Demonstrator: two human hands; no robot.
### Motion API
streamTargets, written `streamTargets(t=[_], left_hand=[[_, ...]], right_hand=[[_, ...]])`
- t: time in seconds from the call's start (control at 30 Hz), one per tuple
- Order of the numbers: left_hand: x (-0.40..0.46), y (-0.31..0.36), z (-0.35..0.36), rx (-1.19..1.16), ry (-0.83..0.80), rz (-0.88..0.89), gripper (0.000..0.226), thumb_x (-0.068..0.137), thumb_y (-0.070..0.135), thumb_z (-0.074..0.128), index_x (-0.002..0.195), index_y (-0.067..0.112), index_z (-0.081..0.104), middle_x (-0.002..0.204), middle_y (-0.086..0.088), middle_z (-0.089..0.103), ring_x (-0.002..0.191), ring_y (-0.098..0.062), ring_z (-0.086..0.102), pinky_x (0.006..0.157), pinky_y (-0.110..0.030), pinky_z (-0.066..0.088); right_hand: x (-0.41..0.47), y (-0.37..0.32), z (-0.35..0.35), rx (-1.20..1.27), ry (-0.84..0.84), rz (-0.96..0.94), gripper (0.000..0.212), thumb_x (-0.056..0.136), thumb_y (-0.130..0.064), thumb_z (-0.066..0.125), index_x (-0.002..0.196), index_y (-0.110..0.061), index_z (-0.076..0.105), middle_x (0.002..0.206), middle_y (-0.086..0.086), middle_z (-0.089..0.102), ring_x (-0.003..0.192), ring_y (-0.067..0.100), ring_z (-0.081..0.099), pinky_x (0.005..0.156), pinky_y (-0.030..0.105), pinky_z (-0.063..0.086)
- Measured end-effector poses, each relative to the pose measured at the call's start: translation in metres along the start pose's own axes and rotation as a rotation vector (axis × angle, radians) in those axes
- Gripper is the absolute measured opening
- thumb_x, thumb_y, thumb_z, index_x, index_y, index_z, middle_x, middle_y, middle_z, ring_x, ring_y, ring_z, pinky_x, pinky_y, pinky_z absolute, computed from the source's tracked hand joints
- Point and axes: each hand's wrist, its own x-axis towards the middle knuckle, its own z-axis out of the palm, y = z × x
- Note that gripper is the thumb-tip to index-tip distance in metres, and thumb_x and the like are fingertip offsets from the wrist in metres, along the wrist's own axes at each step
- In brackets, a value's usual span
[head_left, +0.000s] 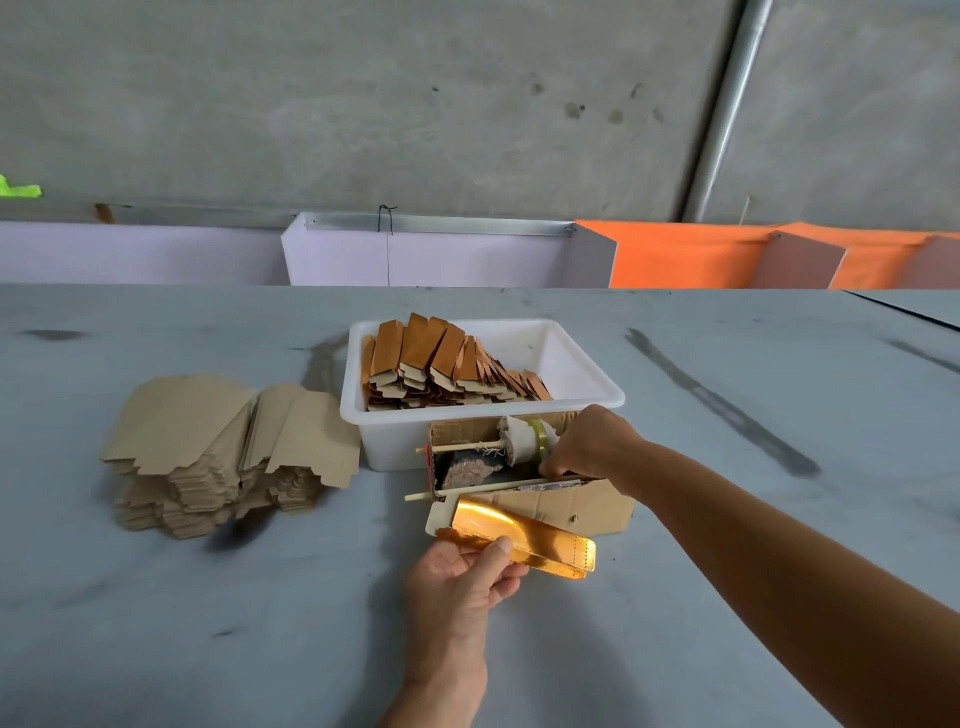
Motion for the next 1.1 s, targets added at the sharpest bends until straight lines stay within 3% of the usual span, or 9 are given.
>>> streamTargets(t=[0.27, 0.43, 0.5, 0.7, 0.83, 1.1], left_hand=[[0.0, 0.0, 0.001, 0.007, -0.002, 0.012, 0.005, 0.081, -0.002, 0.066, 0.081, 0.002, 0.063, 0.065, -0.007, 0.071, 0.057, -0.019, 0.068, 0.054, -0.024, 0.055], [0.0, -0.001, 0.001, 0.006, -0.006, 0.016, 0.004, 0.08, -0.001, 0.066, 0.081, 0.002, 0.064, 0.066, -0.007, 0.071, 0.057, -0.02, 0.068, 0.052, -0.023, 0.054], [0.0, -0.001, 0.001, 0.011, -0.007, 0.021, 0.005, 0.08, -0.001, 0.066, 0.081, 0.002, 0.063, 0.066, -0.008, 0.071, 0.057, -0.02, 0.068, 0.052, -0.023, 0.054], [0.001, -0.002, 0.002, 0.016, -0.007, 0.033, 0.007, 0.081, -0.004, 0.065, 0.078, 0.002, 0.063, 0.063, -0.006, 0.07, 0.055, -0.018, 0.067, 0.052, -0.022, 0.054], [0.002, -0.003, 0.003, 0.024, 0.006, 0.04, 0.009, 0.081, -0.005, 0.065, 0.077, 0.003, 0.063, 0.062, -0.006, 0.07, 0.054, -0.017, 0.066, 0.052, -0.022, 0.054], [0.003, -0.005, 0.01, 0.047, 0.018, 0.071, 0.013, 0.082, -0.006, 0.064, 0.074, 0.004, 0.062, 0.058, -0.002, 0.068, 0.052, -0.013, 0.064, 0.052, -0.02, 0.054]], right_hand=[[-0.003, -0.001, -0.001, 0.087, 0.003, 0.031, 0.039, 0.072, -0.022, 0.079, 0.098, -0.013, 0.052, 0.083, 0.001, 0.053, 0.07, 0.01, 0.048, 0.056, 0.019, 0.042], [-0.007, -0.003, -0.004, 0.113, -0.043, 0.053, 0.048, 0.073, -0.018, 0.078, 0.111, -0.011, 0.052, 0.103, 0.006, 0.057, 0.092, 0.017, 0.052, 0.08, 0.026, 0.048], [-0.009, -0.005, -0.007, 0.139, -0.071, 0.069, 0.049, 0.074, -0.016, 0.077, 0.113, -0.011, 0.049, 0.101, 0.006, 0.054, 0.094, 0.017, 0.049, 0.081, 0.026, 0.046], [-0.012, -0.01, -0.014, 0.198, -0.115, 0.085, 0.036, 0.076, -0.011, 0.073, 0.104, -0.01, 0.05, 0.084, 0.004, 0.052, 0.086, 0.016, 0.05, 0.069, 0.025, 0.041], [-0.015, -0.014, -0.021, 0.175, -0.134, 0.084, 0.016, 0.077, -0.005, 0.071, 0.084, -0.007, 0.057, 0.064, 0.003, 0.056, 0.06, 0.01, 0.051, 0.057, 0.021, 0.041], [-0.019, -0.018, -0.027, 0.182, -0.113, 0.112, 0.023, 0.072, 0.005, 0.071, 0.072, -0.005, 0.051, 0.052, 0.006, 0.051, 0.038, 0.01, 0.042, 0.033, 0.014, 0.031]])
